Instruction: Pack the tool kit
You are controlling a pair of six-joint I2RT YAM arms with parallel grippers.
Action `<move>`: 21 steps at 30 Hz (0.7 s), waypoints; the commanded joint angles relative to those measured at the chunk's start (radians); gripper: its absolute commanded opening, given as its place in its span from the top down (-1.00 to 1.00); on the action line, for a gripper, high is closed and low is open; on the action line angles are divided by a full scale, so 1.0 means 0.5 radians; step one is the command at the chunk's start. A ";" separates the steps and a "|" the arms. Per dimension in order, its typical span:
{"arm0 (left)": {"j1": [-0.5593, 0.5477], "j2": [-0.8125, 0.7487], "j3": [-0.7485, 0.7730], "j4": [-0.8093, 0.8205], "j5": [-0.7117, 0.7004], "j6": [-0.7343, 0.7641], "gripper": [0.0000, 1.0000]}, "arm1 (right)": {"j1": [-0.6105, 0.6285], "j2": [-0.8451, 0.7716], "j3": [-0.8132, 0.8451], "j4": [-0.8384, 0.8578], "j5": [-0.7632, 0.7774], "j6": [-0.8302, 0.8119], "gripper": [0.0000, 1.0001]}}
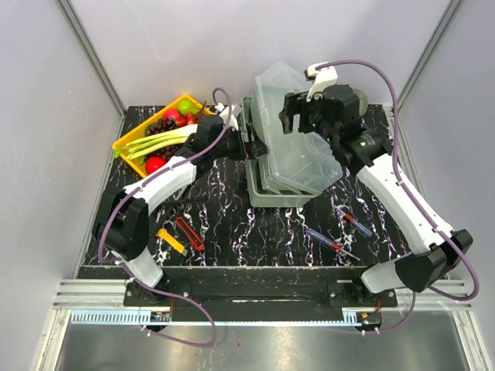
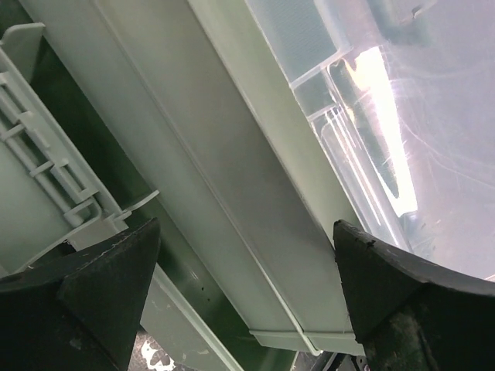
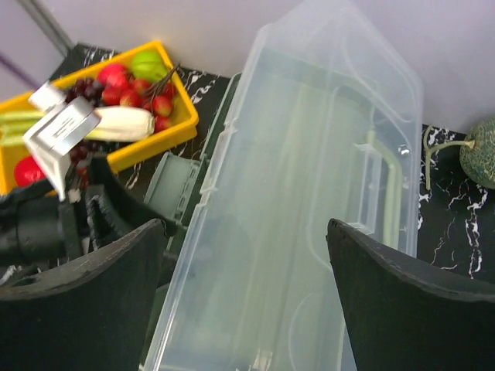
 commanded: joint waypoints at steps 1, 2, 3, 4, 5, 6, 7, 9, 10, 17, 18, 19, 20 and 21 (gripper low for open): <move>-0.017 0.026 -0.037 0.228 0.071 -0.034 -0.89 | 0.176 0.033 0.055 -0.045 0.152 -0.351 -0.79; -0.017 0.029 -0.046 0.228 0.049 -0.037 -0.88 | 0.213 0.048 0.073 -0.063 0.186 -0.388 -0.79; -0.017 0.029 -0.046 0.228 0.046 -0.034 -0.87 | 0.238 0.064 0.095 -0.075 0.226 -0.419 -0.79; -0.017 0.032 -0.049 0.222 0.037 -0.034 -0.87 | 0.265 0.076 0.104 -0.078 0.281 -0.440 -0.79; -0.017 0.032 -0.055 0.216 0.037 -0.028 -0.87 | 0.287 0.088 0.110 -0.085 0.303 -0.471 -0.79; -0.014 0.041 -0.055 0.216 0.031 -0.031 -0.86 | 0.305 0.091 0.113 -0.082 0.321 -0.495 -0.79; -0.017 0.041 -0.058 0.210 0.031 -0.028 -0.86 | 0.333 0.097 0.116 -0.085 0.337 -0.520 -0.80; -0.017 0.038 -0.064 0.210 0.025 -0.019 -0.87 | 0.400 0.110 0.110 -0.082 0.377 -0.621 -0.83; -0.017 0.038 -0.068 0.213 0.025 -0.016 -0.87 | 0.434 0.113 0.098 -0.069 0.410 -0.667 -0.85; -0.014 0.016 -0.080 0.253 0.031 -0.003 -0.94 | 0.676 0.107 -0.015 -0.014 0.631 -0.977 -0.99; -0.014 0.016 -0.080 0.259 0.031 -0.006 -0.95 | 0.704 0.107 -0.028 -0.014 0.671 -0.996 -0.99; -0.011 0.026 -0.080 0.268 0.034 -0.003 -0.96 | 0.726 0.107 -0.037 -0.020 0.717 -1.014 -0.99; -0.011 0.029 -0.077 0.271 0.040 -0.009 -0.96 | 0.750 0.107 -0.043 -0.026 0.751 -1.023 -0.99; -0.014 0.041 -0.071 0.274 0.046 -0.016 -0.96 | 0.772 0.095 -0.058 -0.048 0.769 -1.029 -0.99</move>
